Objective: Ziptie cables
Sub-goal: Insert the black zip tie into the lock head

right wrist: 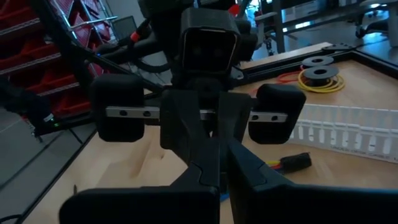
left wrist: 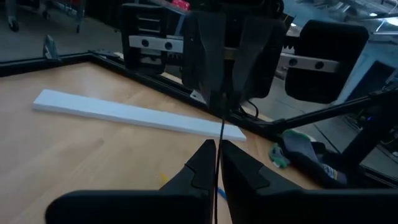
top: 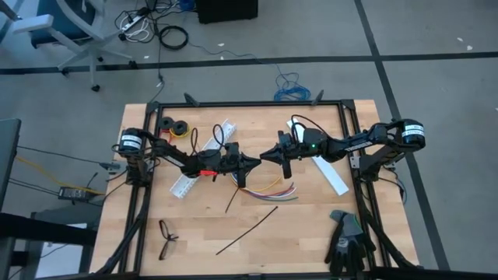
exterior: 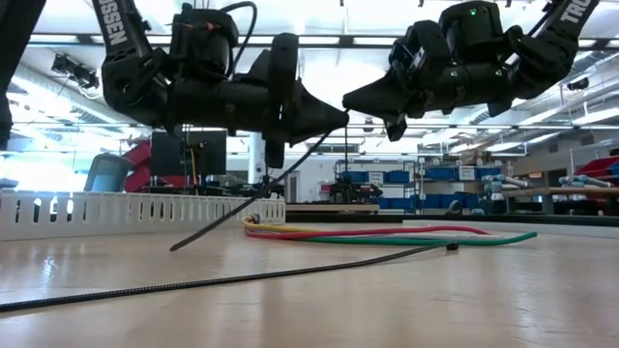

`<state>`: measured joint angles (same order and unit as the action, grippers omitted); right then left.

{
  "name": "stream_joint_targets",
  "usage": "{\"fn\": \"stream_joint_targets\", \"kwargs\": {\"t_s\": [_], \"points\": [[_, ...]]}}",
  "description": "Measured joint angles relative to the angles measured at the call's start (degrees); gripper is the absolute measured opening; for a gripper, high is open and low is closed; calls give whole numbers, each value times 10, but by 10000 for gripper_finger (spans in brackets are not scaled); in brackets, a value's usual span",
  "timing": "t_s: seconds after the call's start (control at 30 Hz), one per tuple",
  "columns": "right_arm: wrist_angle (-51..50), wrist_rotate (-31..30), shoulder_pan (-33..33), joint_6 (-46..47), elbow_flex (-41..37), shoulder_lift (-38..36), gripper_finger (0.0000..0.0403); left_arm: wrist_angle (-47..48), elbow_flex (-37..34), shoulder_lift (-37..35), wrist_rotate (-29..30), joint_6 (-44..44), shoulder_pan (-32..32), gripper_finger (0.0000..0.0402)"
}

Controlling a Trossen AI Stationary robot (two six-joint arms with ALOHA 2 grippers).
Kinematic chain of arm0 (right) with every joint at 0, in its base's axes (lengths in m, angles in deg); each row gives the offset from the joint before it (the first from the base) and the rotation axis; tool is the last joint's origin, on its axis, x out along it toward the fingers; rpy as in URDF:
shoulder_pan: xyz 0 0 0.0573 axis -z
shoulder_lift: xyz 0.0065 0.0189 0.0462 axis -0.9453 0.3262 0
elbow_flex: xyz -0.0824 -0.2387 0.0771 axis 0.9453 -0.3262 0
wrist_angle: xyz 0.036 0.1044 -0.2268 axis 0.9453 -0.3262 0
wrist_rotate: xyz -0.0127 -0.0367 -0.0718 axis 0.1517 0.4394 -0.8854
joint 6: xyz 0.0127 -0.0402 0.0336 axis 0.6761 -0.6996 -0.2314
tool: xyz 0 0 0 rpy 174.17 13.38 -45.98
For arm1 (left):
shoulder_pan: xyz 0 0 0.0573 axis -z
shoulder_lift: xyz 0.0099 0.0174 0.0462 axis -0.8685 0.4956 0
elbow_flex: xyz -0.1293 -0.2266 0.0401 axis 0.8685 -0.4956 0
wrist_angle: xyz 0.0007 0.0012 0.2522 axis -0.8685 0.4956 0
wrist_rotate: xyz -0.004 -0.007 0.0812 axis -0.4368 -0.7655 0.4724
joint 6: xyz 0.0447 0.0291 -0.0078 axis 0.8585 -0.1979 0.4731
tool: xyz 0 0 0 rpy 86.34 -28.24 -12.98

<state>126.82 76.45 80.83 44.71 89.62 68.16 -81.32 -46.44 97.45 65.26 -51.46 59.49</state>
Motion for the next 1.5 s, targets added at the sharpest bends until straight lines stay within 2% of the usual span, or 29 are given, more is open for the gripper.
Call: {"fn": "stream_joint_targets", "kwargs": {"t_s": [0.27,0.77,1.0,1.13,1.33,1.5], "points": [[-3,3,0,5,0,0,0,96,52,0,-2,0,-10,35],[-23,13,0,5,0,0,0,98,58,0,-8,17,-10,35],[-30,13,0,5,0,0,0,98,58,0,-8,33,-10,7],[-31,13,0,5,0,0,0,99,58,0,-8,45,-10,4],[-34,13,0,5,0,0,0,99,58,0,-8,42,-10,4],[-36,15,0,5,0,0,0,98,58,0,-10,28,-11,23]]}}
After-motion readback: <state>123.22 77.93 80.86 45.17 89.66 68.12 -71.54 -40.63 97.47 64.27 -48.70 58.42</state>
